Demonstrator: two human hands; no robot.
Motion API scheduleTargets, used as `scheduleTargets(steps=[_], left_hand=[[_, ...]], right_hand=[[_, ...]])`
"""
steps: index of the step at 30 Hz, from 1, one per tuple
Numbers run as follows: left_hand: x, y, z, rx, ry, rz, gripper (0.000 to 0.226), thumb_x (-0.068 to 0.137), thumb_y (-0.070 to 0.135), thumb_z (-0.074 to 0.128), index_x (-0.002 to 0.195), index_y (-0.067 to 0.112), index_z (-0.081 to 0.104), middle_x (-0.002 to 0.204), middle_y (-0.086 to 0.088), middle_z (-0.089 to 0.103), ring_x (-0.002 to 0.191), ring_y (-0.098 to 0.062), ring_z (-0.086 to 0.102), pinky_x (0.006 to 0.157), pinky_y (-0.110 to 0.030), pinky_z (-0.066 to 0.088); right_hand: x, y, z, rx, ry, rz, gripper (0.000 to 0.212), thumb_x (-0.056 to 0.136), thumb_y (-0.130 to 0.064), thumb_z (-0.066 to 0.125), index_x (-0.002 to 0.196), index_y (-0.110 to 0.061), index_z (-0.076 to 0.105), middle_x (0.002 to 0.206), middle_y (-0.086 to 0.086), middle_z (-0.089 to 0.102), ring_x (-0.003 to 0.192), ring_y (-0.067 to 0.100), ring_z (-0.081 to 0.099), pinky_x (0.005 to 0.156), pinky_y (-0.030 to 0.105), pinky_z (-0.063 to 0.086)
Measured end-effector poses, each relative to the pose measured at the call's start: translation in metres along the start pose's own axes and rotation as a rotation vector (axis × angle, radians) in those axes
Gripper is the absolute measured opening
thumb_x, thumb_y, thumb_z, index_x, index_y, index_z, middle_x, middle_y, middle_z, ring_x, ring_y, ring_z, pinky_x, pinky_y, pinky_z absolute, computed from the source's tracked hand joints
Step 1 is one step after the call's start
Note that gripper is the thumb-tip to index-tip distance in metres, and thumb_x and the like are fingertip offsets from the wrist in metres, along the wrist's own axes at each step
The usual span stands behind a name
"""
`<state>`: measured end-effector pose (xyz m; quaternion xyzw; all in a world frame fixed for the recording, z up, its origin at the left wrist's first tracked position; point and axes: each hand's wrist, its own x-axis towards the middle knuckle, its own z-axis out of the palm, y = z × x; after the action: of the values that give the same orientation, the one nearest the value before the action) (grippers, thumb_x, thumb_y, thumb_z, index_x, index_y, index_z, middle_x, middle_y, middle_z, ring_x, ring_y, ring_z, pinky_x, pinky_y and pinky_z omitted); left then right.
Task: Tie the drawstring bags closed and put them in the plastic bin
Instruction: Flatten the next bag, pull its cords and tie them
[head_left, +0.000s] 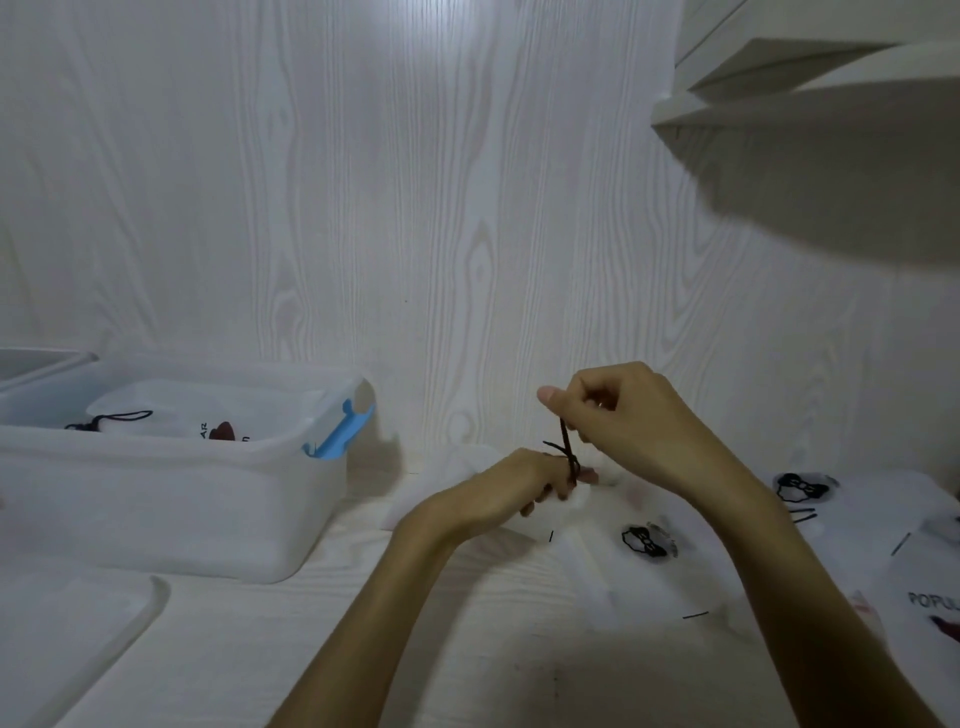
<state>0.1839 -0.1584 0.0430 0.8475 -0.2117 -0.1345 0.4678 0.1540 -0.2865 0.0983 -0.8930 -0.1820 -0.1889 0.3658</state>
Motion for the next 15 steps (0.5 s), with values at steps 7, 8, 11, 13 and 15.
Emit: scheduleTargets(steps=[7,8,11,13,15], left_hand=[[-0.01,-0.008,-0.001,0.07,0.074,0.185,0.034,0.102,0.028,0.037,0.09,0.006,0.059,0.082,0.008,0.061,0.078,0.006,0.05,0.079,-0.024,0.044],[-0.011,-0.009,-0.003,0.044,0.067,0.176,0.032,0.102,0.029,0.036,0.089,0.011,0.06,0.084,0.007,0.062,0.07,0.01,0.047,0.076,-0.019,0.042],[-0.015,-0.011,-0.013,-0.024,0.061,0.18,0.038,0.102,0.031,0.035,0.112,0.011,0.066,0.081,0.019,0.063,0.07,0.006,0.045,0.074,-0.012,0.041],[-0.017,-0.011,-0.018,-0.066,0.077,0.205,0.037,0.102,0.031,0.037,0.115,0.011,0.066,0.079,0.022,0.061,0.074,0.001,0.046,0.075,-0.013,0.041],[-0.017,-0.011,-0.022,-0.09,0.105,0.194,0.037,0.1,0.033,0.04,0.109,0.011,0.069,0.084,0.016,0.058,0.076,-0.002,0.047,0.076,-0.016,0.042]], right_hand=[[-0.008,-0.015,0.003,0.133,-0.345,-0.19,0.049,0.086,-0.06,0.032,0.103,-0.036,0.071,0.115,-0.029,0.058,0.103,-0.021,0.047,0.076,0.003,0.044],[-0.006,-0.013,0.003,0.218,-0.302,-0.104,0.052,0.085,-0.062,0.028,0.101,-0.037,0.071,0.114,-0.027,0.059,0.101,-0.018,0.05,0.072,0.004,0.044],[0.006,0.014,0.006,0.124,0.037,0.102,0.045,0.092,-0.056,0.036,0.083,-0.029,0.071,0.095,-0.013,0.069,0.092,0.003,0.062,0.085,0.025,0.046],[0.008,0.026,0.007,-0.076,-0.056,0.293,0.051,0.091,-0.059,0.036,0.088,-0.02,0.069,0.094,-0.002,0.069,0.094,0.016,0.063,0.083,0.03,0.045],[0.008,0.033,0.011,-0.069,-0.25,0.41,0.061,0.088,-0.065,0.032,0.09,-0.017,0.069,0.091,-0.001,0.066,0.086,0.015,0.06,0.074,0.026,0.042]])
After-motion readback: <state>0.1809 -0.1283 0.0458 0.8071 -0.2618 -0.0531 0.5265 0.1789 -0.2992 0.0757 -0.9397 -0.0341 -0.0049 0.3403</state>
